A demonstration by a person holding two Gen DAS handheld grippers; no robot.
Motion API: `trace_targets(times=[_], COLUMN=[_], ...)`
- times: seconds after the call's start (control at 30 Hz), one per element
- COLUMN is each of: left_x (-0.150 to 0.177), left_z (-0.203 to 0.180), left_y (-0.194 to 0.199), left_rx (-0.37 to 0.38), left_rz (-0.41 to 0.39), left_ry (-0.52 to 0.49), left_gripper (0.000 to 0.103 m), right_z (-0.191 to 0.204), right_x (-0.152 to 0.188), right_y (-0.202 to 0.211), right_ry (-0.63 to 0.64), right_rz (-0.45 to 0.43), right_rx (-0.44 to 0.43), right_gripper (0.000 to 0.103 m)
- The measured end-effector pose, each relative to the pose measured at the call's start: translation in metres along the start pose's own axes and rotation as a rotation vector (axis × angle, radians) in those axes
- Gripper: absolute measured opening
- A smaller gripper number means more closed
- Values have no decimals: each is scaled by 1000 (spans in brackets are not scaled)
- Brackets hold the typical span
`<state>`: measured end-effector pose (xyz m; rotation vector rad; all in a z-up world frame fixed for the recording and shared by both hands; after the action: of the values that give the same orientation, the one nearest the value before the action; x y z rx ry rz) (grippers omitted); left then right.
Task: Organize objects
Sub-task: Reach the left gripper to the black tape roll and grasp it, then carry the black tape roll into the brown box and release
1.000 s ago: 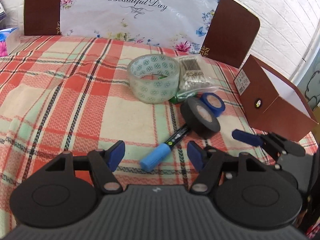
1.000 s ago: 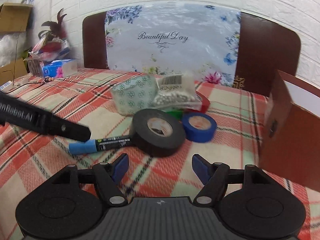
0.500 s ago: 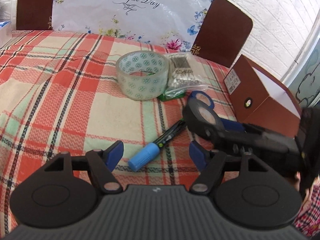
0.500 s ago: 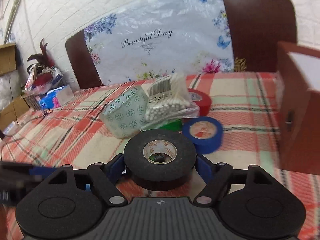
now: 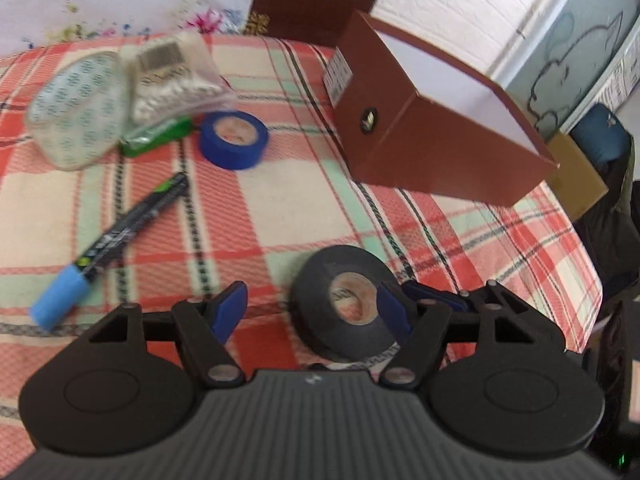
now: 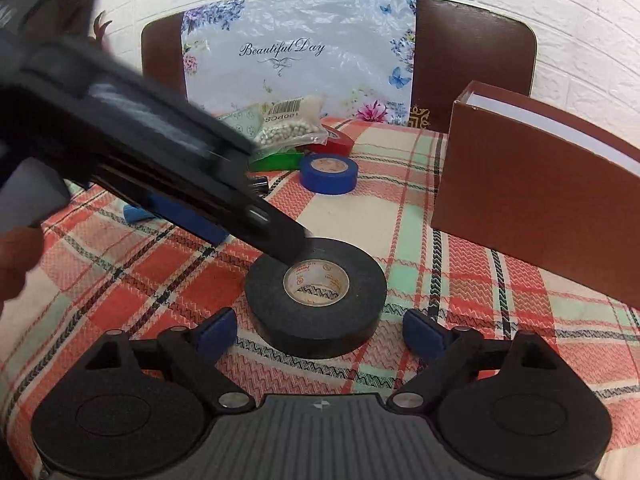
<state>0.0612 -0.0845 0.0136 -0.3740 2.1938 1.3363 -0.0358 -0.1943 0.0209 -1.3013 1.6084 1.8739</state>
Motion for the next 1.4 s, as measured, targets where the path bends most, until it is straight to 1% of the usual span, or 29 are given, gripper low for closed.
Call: trace_targets(times=[0.03, 0.07, 0.1, 0.13, 0.2, 0.27, 0.37, 0.43, 0.53, 0.63, 0.7, 0.73, 0.77, 0.8, 0.83, 0.87, 0.9, 0.97, 1.03, 1.07, 1.1, 1.13, 1.17, 1.23, 1.27, 1.33, 1.4], left_x=[0, 1, 2, 2, -1, -11, -37, -57, -87, -111, -124, -128, -129, -130, -129, -125, -121, -114, -110, -108, -107, -105, -103, -97, -92, -83, -75], left_z=[-3, -5, -9, -14, -21, -29, -52, -68, -90, -108, -117, -121, -122, -124, -123, -124, -125, -127, -128, -127, -125, -123, -120, -116, -114, -109, -102], left_y=[-8, -15, -18, -17, -12, 0, 19, 25, 20, 2, -17, -28, -39, -50, -59, -58, -54, -47, -37, -31, -26, -20, -16, -9, -6, -5, -2], left_rx=[-3, -12, -48, -68, -83, -66, -41, -34, -23, -21, -21, -27, -68, -134, -173, -180, -171, -159, -158, -147, -134, -127, -126, -138, -149, -175, -175], left_rz=[24, 56, 51, 43, 36, 3, -93, -151, -201, -226, -233, -235, -240, -238, -222, -245, -261, -268, -284, -293, -302, -310, -315, -311, -302, -282, -266], left_ry=[-2, -1, -20, -54, -82, -93, -146, -186, -232, -265, -281, -292, -299, -298, -297, -305, -322, -346, -351, -344, -332, -315, -299, -282, -281, -271, -243], left_gripper=[53, 42, 41, 40, 39, 39, 39, 39, 39, 39, 44, 57, 64, 63, 62, 63, 63, 65, 66, 68, 71, 78, 83, 83, 83, 84, 84], right_z=[-1, -1, -1, -1, -4, -7, -19, -34, -61, -90, -110, -118, -126, -133, -139, -141, -141, -138, -138, -138, -137, -136, -134, -132, -127, -119, -111], right_x=[-1, -1, -2, -2, -3, -9, -29, -45, -63, -74, -81, -84, -86, -86, -85, -85, -84, -79, -76, -74, -72, -69, -66, -61, -58, -55, -46], right_y=[-1, -1, -2, -2, 3, 16, 32, 37, 36, 25, 5, -9, -24, -34, -36, -37, -35, -32, -25, -20, -15, -9, -3, 6, 12, 17, 20], right_ry=[-1, 2, 5, 1, -12, 9, 35, 34, 23, 10, -8, -15, -21, -39, -80, -105, -118, -117, -149, -165, -180, -196, -214, -236, -230, -238, -269], right_rz=[-4, -10, -13, -19, -52, -137, -263, -324, -373, -379, -366, -343, -311, -293, -299, -292, -304, -311, -319, -322, -324, -327, -329, -339, -345, -332, -310], right_rx=[-8, -8, -3, 1, 6, 44, 127, 176, 235, 286, 330, 357, 377, 372, 339, 323, 321, 332, 330, 330, 332, 332, 324, 311, 320, 318, 292], right_gripper=[81, 73, 73, 73, 72, 73, 73, 73, 73, 73, 74, 77, 79, 78, 80, 79, 79, 81, 81, 81, 81, 81, 81, 81, 81, 84, 84])
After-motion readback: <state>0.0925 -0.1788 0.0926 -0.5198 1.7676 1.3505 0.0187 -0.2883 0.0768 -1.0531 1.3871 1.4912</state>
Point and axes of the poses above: each gripper's, at about its wrist camera, not at the fingertips, and y roughly against the way its jaws point, z to its left, x to its underside, the point moved 1 cm from there along -y, roughly the way its jaws point, and after that the axes turned 3 degrees about y, right-handed, at the moved point
